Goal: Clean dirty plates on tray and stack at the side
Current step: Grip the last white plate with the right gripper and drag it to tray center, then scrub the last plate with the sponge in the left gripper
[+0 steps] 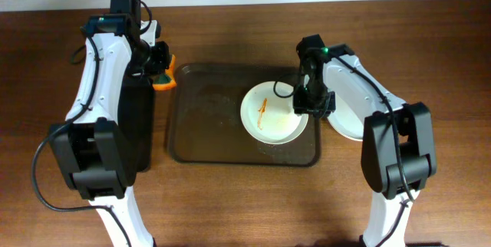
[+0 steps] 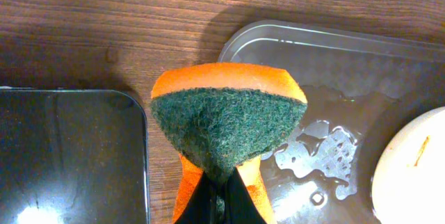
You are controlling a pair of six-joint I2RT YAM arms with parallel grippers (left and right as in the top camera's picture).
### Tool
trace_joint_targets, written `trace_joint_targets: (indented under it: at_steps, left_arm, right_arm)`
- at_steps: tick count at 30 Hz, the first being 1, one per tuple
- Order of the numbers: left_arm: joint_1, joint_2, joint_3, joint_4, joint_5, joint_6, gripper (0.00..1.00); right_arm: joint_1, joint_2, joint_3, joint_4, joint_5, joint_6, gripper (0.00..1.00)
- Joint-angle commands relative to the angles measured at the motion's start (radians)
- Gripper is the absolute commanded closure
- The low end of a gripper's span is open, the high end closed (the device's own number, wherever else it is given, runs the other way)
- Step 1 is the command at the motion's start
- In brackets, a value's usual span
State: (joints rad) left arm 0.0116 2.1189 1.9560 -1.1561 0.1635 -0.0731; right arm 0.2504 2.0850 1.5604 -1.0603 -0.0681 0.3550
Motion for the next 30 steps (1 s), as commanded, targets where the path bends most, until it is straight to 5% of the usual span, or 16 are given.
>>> trace_joint_targets:
  at_steps: [1,7,9,20,24,30]
  left_arm:
    - [0.003,-0.004,0.023,0.0,-0.004,-0.013,1.0]
    - [0.003,-0.004,0.023,-0.002,-0.004,-0.013,1.0]
    - [0.003,-0.004,0.023,-0.002,-0.004,-0.013,1.0]
    - [-0.023,-0.004,0.023,-0.016,-0.004,-0.013,1.0]
    - [-0.045,-0.004,0.023,-0.028,-0.003,-0.012,1.0]
    - [-0.058,-0.004,0.023,-0.035,-0.003,-0.012,1.0]
  right_arm:
    - [0.006,0.006,-0.028,0.031,-0.016,-0.03,0.61]
    - [0.006,0.06,-0.029,0.044,-0.028,-0.03,0.81]
    - [0.006,0.06,-0.024,0.04,-0.046,-0.038,0.95]
    - [0.085,0.062,0.018,0.17,-0.381,0.029,0.96]
    - [0.151,0.076,0.012,0.331,-0.29,0.175,0.96]
    - [0.162,0.146,0.011,0.374,-0.296,0.186,0.84]
